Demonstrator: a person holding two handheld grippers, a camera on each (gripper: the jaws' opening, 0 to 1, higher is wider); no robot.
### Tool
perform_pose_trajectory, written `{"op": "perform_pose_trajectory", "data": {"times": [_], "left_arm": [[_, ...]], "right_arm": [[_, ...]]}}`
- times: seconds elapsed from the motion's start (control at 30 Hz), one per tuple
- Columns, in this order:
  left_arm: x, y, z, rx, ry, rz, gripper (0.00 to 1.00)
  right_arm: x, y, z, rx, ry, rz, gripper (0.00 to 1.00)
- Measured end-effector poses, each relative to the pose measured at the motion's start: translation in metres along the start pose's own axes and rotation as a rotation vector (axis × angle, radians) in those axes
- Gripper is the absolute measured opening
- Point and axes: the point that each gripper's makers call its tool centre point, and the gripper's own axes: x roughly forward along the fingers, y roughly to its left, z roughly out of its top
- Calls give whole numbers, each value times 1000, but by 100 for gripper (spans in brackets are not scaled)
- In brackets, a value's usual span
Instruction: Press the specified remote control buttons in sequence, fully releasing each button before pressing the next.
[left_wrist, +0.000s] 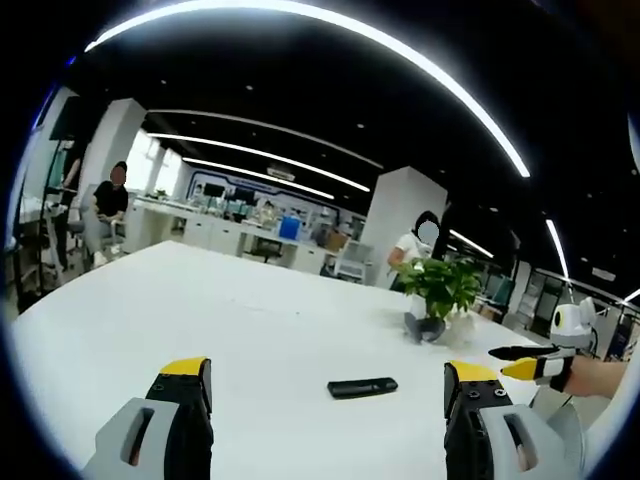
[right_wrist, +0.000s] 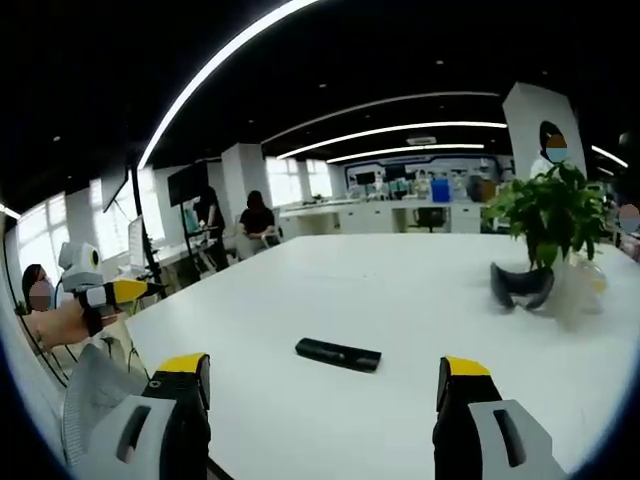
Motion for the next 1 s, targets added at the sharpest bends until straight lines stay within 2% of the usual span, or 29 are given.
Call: {"op": "perform_pose_trajectory", "data": {"times": [1.0], "left_arm": [[3,2,-2,9,10,-2,100]], "right_arm": [[0,-3,2,-3,-3,-10,93]]}}
